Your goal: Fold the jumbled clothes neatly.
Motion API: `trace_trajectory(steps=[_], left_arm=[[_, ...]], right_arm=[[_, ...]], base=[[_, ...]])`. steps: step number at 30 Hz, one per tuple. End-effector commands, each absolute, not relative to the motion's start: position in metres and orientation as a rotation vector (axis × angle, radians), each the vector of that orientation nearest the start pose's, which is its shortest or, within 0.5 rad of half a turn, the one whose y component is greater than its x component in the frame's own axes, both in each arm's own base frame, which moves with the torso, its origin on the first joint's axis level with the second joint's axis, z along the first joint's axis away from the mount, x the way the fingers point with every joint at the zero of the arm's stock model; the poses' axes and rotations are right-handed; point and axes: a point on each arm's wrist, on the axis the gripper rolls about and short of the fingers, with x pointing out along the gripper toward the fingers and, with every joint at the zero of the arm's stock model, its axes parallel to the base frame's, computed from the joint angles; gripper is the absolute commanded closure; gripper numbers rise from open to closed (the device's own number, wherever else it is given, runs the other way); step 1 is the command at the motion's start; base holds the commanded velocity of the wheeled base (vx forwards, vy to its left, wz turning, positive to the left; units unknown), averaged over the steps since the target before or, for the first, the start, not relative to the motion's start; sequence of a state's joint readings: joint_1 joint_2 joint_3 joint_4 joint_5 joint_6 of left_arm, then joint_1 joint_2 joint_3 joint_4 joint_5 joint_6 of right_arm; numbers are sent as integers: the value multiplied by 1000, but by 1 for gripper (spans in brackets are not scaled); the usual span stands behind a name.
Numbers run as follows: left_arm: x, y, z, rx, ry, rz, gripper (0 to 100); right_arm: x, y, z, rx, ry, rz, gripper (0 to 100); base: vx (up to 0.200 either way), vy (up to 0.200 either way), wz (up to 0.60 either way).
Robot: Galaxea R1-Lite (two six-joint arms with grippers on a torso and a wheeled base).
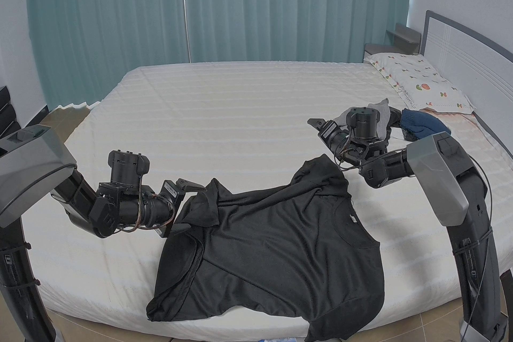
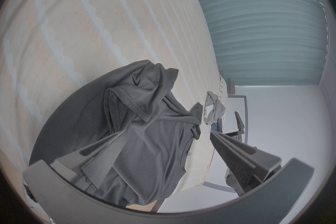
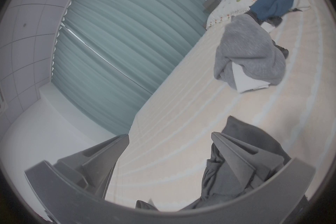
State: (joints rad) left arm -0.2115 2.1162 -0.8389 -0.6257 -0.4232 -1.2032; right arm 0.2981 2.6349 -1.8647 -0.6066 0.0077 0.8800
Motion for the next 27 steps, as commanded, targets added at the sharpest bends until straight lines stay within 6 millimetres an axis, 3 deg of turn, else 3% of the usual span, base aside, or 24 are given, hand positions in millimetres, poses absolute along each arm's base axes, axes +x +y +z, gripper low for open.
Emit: trace_trajectory(steps=[1,6,8,11,12,17,23,27], left_arm=[[349,-83,50,-1190,948,-137,0],[353,-82,50,-1192,939,-138,0],[357,-84,49,-1187,930,-138,0],[359,-86,49,-1178,920,-137,0],[362,-90,50,-1168,904,-135,0],[377,-113,46,-1133,894,-152,0],[392,-134,34,-925,866,-158,0],[405,-142,30,-875,846,-113,0]], right_arm=[[516,155,27,813,332,162,0],[499,146,38,809,365,132,0],[472,137,49,809,403,115,0],[451,132,51,807,428,104,0],[432,126,53,810,440,98,0],[390,114,52,880,450,92,0],[376,113,44,955,473,75,0],[372,113,36,989,504,50,0]], base=[[0,0,0],[0,0,0],[0,0,0],[0,0,0],[0,0,0],[0,0,0],[0,0,0],[0,0,0]])
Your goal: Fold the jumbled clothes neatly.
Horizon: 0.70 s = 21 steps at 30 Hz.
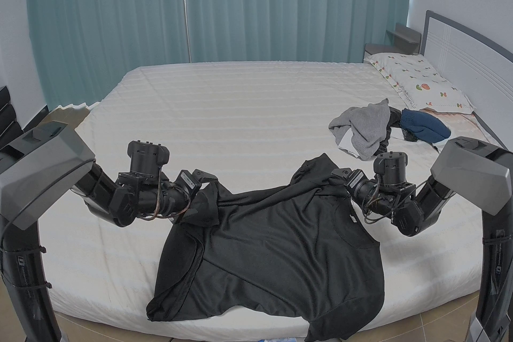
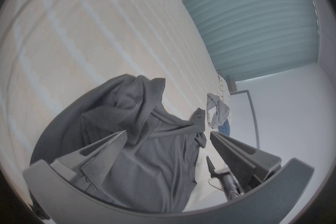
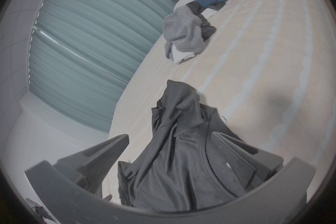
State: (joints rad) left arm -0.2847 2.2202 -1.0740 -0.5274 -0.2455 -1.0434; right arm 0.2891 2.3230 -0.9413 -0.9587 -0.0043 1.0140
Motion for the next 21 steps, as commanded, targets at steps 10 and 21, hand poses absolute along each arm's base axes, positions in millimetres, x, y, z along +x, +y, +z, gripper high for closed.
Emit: trace_trajectory(steps=[10,21], left_arm=[[415,-168,4,-621,815,-32,0],[430,-175,2,-477,766,32,0]], right_arm=[[368,102,38,1007,470,39,0],[354,100,56,1014,455,59,0]], base=[[0,0,0],[0,0,0]])
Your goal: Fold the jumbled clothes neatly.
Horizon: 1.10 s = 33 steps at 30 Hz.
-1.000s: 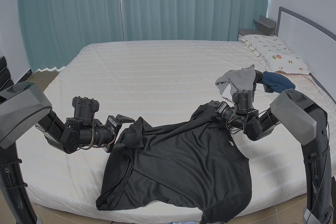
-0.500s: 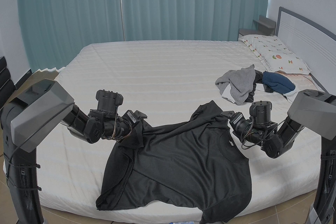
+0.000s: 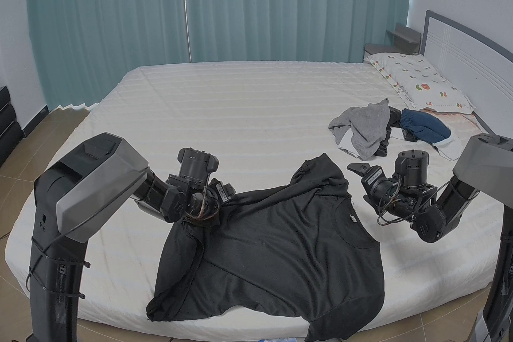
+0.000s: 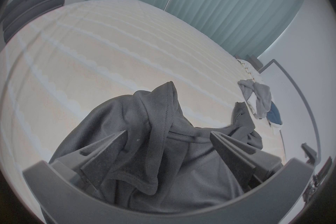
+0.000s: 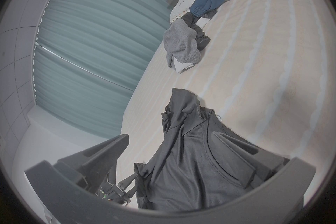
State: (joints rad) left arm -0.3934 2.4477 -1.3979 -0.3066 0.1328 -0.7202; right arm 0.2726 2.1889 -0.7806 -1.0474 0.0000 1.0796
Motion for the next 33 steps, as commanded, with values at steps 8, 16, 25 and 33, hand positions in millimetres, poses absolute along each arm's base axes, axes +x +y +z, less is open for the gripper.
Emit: trace_trajectory(steps=[8,16,25,33], left_arm=[[428,-170,0,-416,802,73,100],[431,-160,-2,-380,797,88,100],[448,-126,22,-430,722,142,100],[472,-70,44,-475,625,221,100]], right_arm=[[354,100,54,1015,468,67,0],[354,101,52,1012,475,67,0],[356,100,46,1008,487,56,0],[366,88,41,1027,511,94,0]], base=[[0,0,0],[0,0,0],[0,0,0],[0,0,0]])
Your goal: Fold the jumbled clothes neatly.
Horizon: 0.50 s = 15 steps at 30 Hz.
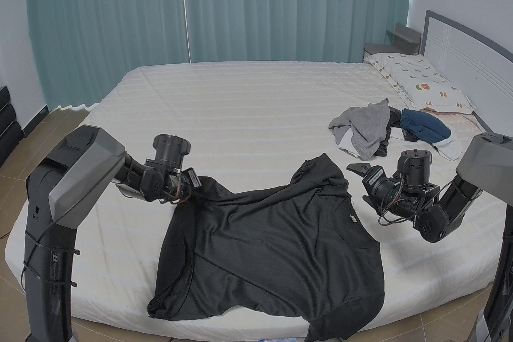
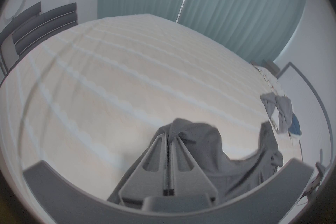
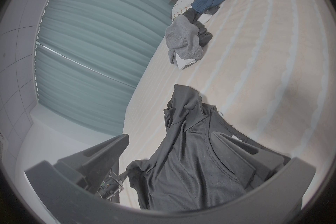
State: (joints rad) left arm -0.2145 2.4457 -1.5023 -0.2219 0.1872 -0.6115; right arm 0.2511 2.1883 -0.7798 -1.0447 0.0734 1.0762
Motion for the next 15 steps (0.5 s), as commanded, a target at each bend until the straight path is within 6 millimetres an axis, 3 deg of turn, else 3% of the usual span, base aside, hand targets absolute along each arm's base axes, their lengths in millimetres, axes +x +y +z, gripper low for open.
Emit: trace_trajectory(steps=[1,7,15], left_arm=[[475,-66,45,-483,615,227,100],[490,-36,38,-519,583,284,100],[489,-36,38,-527,583,288,100]], right_arm=[[369,87,40,1029,513,99,0],[402,93,29,996,532,108,0],[443,98,-2,907,601,82,0]], base=[[0,0,0],[0,0,0],[0,0,0]])
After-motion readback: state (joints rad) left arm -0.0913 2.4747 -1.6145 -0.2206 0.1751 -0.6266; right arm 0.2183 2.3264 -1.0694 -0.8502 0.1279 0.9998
